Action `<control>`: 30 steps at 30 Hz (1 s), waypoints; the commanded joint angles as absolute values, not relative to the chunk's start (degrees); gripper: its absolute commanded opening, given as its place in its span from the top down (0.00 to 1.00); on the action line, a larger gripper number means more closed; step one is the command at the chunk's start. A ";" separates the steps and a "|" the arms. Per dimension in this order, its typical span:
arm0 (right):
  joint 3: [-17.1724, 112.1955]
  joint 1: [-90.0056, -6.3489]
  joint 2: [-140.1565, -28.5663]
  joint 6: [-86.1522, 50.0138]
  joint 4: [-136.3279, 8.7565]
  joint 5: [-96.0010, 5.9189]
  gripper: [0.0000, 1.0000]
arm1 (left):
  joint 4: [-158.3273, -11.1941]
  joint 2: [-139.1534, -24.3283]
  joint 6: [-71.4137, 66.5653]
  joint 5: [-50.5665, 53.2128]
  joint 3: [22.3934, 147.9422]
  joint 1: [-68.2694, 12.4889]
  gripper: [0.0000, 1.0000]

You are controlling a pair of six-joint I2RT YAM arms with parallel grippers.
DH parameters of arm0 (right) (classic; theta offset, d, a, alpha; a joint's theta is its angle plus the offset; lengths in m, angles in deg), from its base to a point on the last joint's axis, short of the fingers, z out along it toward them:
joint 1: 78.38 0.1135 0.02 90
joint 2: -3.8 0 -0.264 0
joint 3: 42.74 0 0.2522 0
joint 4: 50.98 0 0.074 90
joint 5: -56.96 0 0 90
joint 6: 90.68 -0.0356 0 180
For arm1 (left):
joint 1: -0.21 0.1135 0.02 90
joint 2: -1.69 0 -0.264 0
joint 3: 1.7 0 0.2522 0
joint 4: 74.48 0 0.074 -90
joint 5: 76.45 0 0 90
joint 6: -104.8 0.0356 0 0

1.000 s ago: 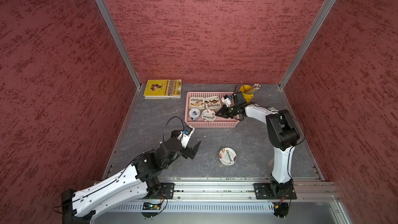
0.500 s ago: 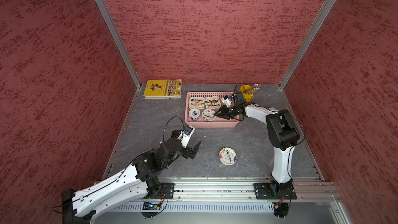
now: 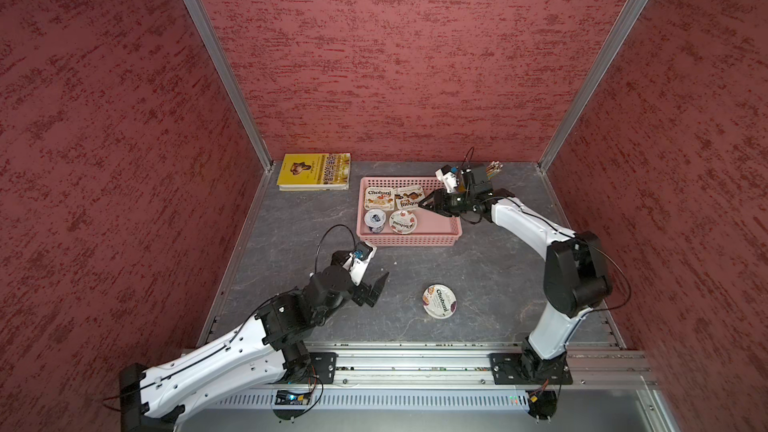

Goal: Put the yogurt in the basket
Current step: Place the yogurt in the basket, then pick up the yogurt from the center of the board.

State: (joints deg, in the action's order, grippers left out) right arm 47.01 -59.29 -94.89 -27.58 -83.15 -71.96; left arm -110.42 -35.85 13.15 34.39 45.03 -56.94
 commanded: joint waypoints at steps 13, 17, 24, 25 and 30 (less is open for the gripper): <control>17.42 -59.49 -68.66 -31.19 -84.38 -65.63 0.58 | -102.08 -40.94 15.03 30.68 44.92 -55.77 0.01; 10.99 -59.52 -63.82 -33.75 -82.97 -65.73 0.58 | -100.03 -42.66 15.25 28.99 45.00 -55.60 0.00; 1.27 -59.50 -60.15 -37.95 -77.64 -68.53 0.58 | -98.95 -42.53 14.80 28.23 44.84 -55.41 0.00; 0.44 -59.48 -59.94 -38.19 -77.16 -68.89 0.58 | -99.15 -42.33 14.80 28.23 44.83 -55.47 0.00; -3.83 -59.49 -58.54 -39.43 -74.81 -71.21 0.59 | -100.02 -41.14 14.44 28.49 44.71 -55.43 0.00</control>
